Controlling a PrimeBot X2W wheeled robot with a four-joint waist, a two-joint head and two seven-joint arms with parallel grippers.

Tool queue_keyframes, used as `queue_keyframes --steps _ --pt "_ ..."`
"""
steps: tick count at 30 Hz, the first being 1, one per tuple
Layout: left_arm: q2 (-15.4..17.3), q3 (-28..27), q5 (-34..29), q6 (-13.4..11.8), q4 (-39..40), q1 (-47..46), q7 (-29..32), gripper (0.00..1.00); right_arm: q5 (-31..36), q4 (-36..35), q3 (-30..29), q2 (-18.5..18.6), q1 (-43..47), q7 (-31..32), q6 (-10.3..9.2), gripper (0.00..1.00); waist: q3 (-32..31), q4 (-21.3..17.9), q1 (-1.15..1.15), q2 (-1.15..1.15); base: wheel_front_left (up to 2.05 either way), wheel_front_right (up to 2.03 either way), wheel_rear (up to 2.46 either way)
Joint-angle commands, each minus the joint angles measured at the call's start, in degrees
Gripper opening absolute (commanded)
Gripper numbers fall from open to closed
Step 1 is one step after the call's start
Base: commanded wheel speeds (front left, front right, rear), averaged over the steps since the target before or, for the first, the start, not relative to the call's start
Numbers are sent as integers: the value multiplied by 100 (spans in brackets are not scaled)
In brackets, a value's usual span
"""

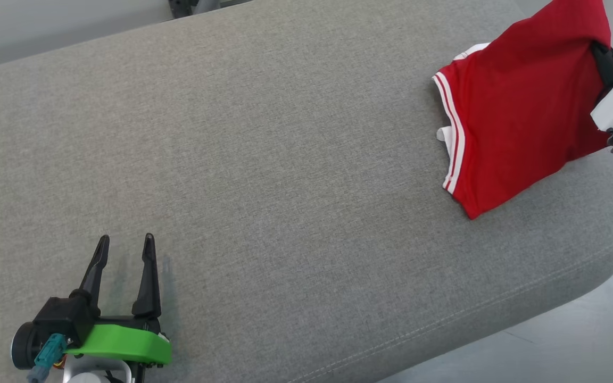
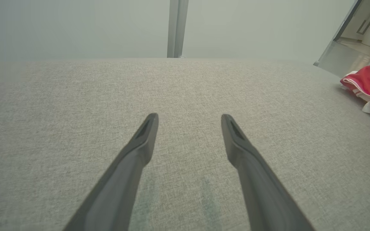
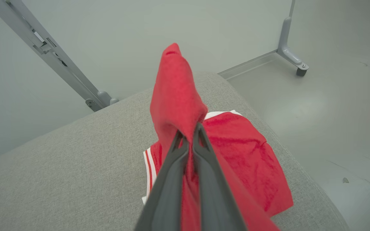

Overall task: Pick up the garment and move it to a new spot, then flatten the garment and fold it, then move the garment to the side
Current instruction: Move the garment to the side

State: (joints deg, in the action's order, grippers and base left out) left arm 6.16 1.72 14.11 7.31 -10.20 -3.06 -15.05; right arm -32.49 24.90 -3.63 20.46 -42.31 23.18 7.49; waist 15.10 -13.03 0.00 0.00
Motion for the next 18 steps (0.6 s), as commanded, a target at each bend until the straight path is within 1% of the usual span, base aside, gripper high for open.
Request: queue_keyframes --steps 1,5,10,11,14,15,16,18 --pt "36 -1 28 16 -16 -59 -15 100 44 46 -85 -24 -78 -68 -1 0 15 142 0 0 0 0 0" --pt "85 -11 20 17 7 -16 -15 100 132 202 -258 -55 -175 -142 -1 0 84 299 0 0 0 0 0" --pt "120 -5 6 17 48 8 -15 100 373 581 -638 81 -167 -221 -1 0 189 444 0 0 0 0 0" --pt "131 -4 2 16 57 7 -15 100 433 694 -787 90 -179 -239 -1 0 212 461 0 0 0 0 0" --pt "143 -11 0 4 87 -12 -15 100 887 925 -1122 195 -236 -417 -1 0 272 500 0 0 0 0 0" --pt "144 -8 1 0 97 -24 -15 100 1081 970 -1202 234 -247 -532 -1 90 288 511 0 0 0 0 0" --pt "142 -5 3 -2 101 -34 -15 100 1204 1036 -1300 211 -264 -615 -1 100 300 522 0 0 0 0 0" --pt "124 7 16 -6 110 -73 -15 100 1475 1008 -1464 209 -300 -903 -1 100 319 562 0 0 0 0 0"
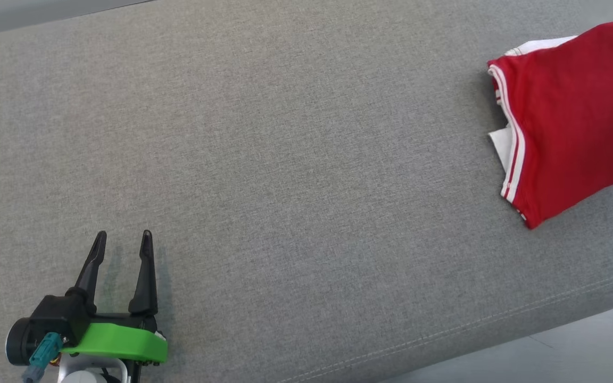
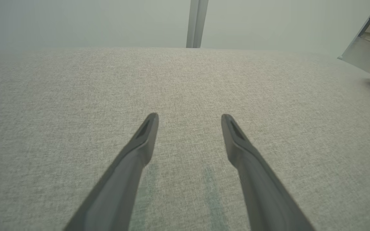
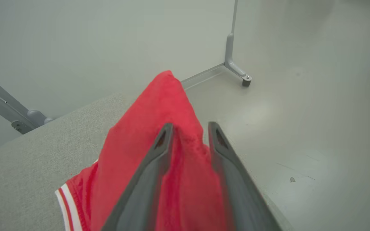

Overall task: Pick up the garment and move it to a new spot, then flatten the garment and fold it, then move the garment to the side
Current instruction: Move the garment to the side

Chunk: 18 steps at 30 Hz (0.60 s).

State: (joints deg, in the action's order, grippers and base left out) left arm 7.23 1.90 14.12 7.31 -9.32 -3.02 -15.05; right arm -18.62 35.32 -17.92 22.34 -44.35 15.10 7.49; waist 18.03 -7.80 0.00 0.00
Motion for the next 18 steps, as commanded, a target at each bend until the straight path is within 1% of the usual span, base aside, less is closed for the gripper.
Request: queue_keyframes --steps 1,4,6,7,9,13,16,18 --pt "-5 -11 33 -12 39 -108 -15 100 170 -83 -76 11 -92 -238 -1 100 30 59 0 0 0 0 0" --pt "-51 -31 62 -27 64 -117 -15 100 393 -366 39 30 151 -613 -1 100 -12 104 0 0 0 0 0" --pt "-84 -62 82 -42 70 -74 -15 100 462 -582 179 73 376 -702 -3 100 -64 119 0 0 0 0 0" --pt "-84 -62 82 -42 70 -74 -15 100 462 -582 179 73 376 -702 -3 100 -64 119 0 0 0 0 0" --pt "-127 -90 108 -55 70 -28 -15 100 417 -903 251 92 568 -833 -4 100 -153 141 0 0 0 0 0" --pt "-191 -179 152 -82 86 103 -15 100 271 -1665 457 6 1262 -1019 -2 100 -400 181 0 0 0 0 0" --pt "-230 -263 156 -127 116 185 -16 100 227 -2276 564 -155 1868 -1154 -3 100 -591 221 0 0 0 0 0" --pt "-253 -322 161 -149 136 247 -15 100 163 -2627 615 -325 2303 -1248 -3 100 -716 263 0 0 0 0 0"
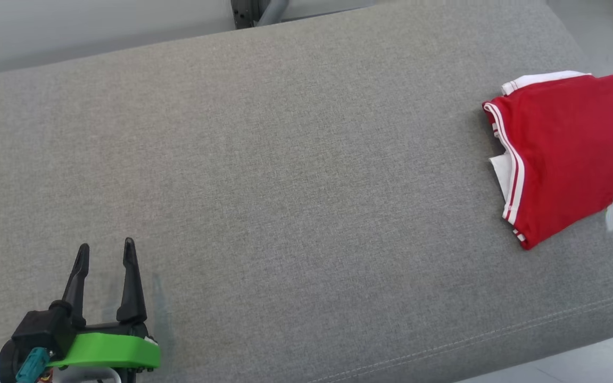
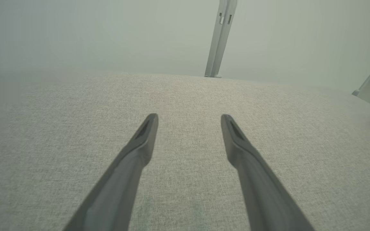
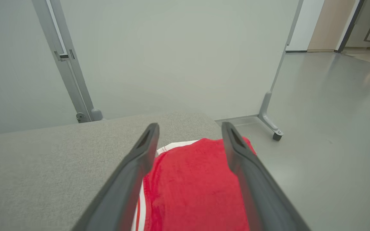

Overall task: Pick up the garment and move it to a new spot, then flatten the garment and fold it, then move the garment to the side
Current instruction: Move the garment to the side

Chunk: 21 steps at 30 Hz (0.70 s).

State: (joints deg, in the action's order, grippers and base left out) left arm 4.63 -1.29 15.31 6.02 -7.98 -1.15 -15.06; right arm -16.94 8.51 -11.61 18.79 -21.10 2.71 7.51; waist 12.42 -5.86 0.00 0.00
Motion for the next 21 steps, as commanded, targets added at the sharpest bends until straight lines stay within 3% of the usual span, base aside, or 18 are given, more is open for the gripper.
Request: queue_keyframes --steps 1,4,10,16,21 --pt "-3 -43 19 -48 23 73 -13 100 122 -108 17 14 201 -77 -5 100 -209 96 0 0 0 0 0" --pt "-28 -88 -98 -61 51 180 -15 100 418 -472 -23 -483 927 -360 -4 100 -410 218 0 0 0 0 0" --pt "-52 -228 -258 -125 -119 364 -13 100 850 -513 252 -1100 1772 -933 -4 100 -750 469 0 0 0 0 0" --pt "-100 -348 -312 -220 -339 430 -14 100 1178 -83 754 -1337 2161 -1519 -5 100 -919 739 0 0 0 0 0" --pt "-132 -284 -273 -127 -454 361 -14 100 1582 238 801 -1502 2312 -1743 -5 100 -1045 1047 0 0 0 0 0"
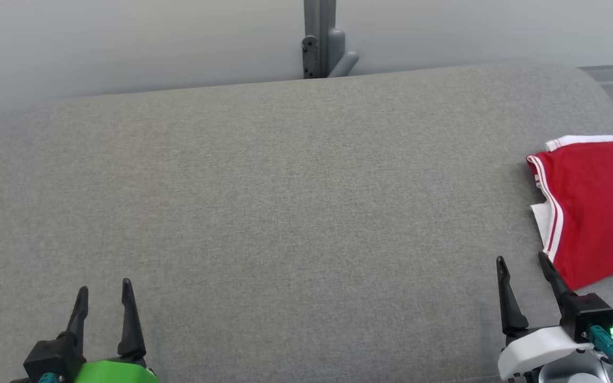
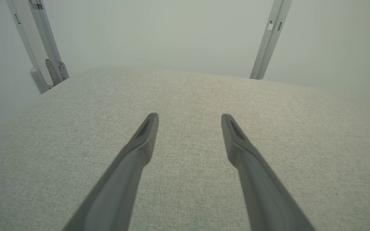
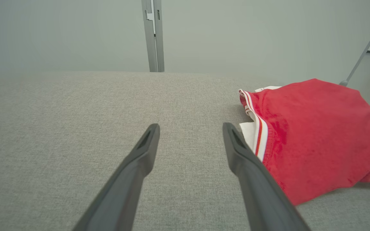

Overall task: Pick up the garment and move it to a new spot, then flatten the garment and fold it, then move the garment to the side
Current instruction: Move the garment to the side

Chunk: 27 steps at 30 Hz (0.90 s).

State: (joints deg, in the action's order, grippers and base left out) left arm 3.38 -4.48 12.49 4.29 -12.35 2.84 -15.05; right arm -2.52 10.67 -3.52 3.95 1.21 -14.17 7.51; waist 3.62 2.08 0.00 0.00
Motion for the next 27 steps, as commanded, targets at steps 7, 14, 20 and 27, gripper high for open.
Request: queue_keyframes --steps 7,14,20,27 --pt "-20 108 -12 179 -132 24 -15 100 290 -21 -89 -100 161 -100 -5 100 -291 301 0 0 0 0 0" --pt "-31 124 -28 226 -118 -46 -15 100 187 -111 -51 -100 208 -103 -5 100 -289 275 0 0 0 0 0" --pt "-36 167 -19 268 -174 -83 -15 100 138 -138 -116 -101 193 -104 -5 100 -310 250 0 0 0 0 0" --pt "-39 225 -8 294 -235 -13 -15 100 123 -150 -198 -100 193 -104 -5 100 -344 182 0 0 0 0 0"
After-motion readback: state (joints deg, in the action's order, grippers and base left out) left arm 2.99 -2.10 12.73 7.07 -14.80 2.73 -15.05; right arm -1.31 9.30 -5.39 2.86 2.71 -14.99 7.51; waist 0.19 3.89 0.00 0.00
